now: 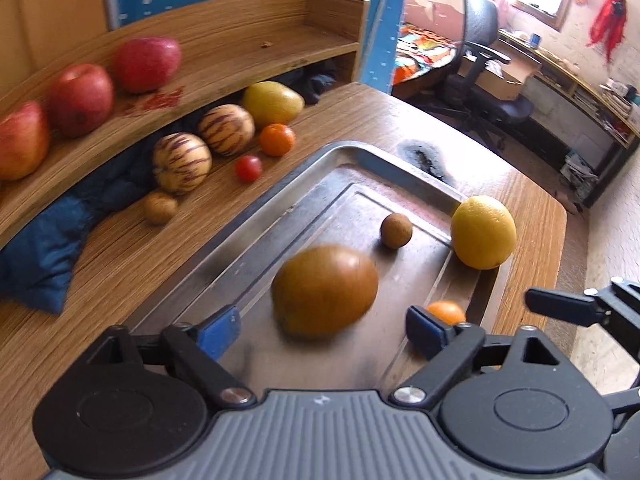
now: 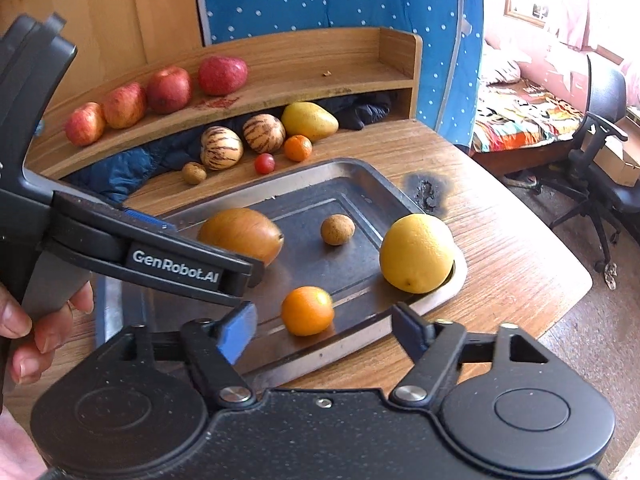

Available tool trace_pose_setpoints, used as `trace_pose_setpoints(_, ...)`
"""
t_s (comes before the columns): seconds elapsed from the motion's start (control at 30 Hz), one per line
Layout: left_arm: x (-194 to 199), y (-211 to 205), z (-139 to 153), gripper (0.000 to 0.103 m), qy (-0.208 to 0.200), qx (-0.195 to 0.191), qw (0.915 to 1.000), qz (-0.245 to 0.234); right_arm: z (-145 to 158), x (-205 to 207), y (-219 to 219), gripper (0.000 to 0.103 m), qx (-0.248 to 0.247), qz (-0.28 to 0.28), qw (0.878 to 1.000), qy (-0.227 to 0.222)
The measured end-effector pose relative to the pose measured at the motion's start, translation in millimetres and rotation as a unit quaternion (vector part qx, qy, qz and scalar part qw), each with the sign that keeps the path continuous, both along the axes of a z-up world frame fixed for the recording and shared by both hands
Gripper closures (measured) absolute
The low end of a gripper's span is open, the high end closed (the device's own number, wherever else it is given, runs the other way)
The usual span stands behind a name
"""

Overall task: Organize fruits
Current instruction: 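Carry pear and orange over the tray and open both tools to release, then lift both open tools away from the tray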

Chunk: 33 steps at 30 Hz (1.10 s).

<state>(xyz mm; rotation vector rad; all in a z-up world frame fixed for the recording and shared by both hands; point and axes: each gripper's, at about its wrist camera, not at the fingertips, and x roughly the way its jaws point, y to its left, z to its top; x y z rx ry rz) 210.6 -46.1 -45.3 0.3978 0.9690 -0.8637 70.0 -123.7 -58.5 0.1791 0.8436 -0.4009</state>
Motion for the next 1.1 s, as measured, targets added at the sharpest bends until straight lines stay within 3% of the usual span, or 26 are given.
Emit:
trace_pose_setpoints(0.13, -11, 19, 5, 0.003, -0.001, 0.004, 0.9995, 0.031, 6, -16, 8, 0.006, 0.006, 0.005, 1.0, -0.011)
trace_pose_setpoints(0.27, -23, 39, 10, 0.002, 0.005, 0.005, 0.9985, 0.055, 10, -32, 17, 0.001, 0.009, 0.008, 1.0, -0.019)
trace_pose_setpoints(0.77, -69, 128, 10, 0.001, 0.01, 0.021, 0.9917, 0.127, 11, -71, 74, 0.001, 0.01, 0.048, 0.999, -0.012)
trace_pose_setpoints(1.1, -80, 168, 10, 0.001, 0.015, 0.035, 0.9859, 0.163, 10, -81, 112, 0.001, 0.026, 0.084, 0.996, -0.012)
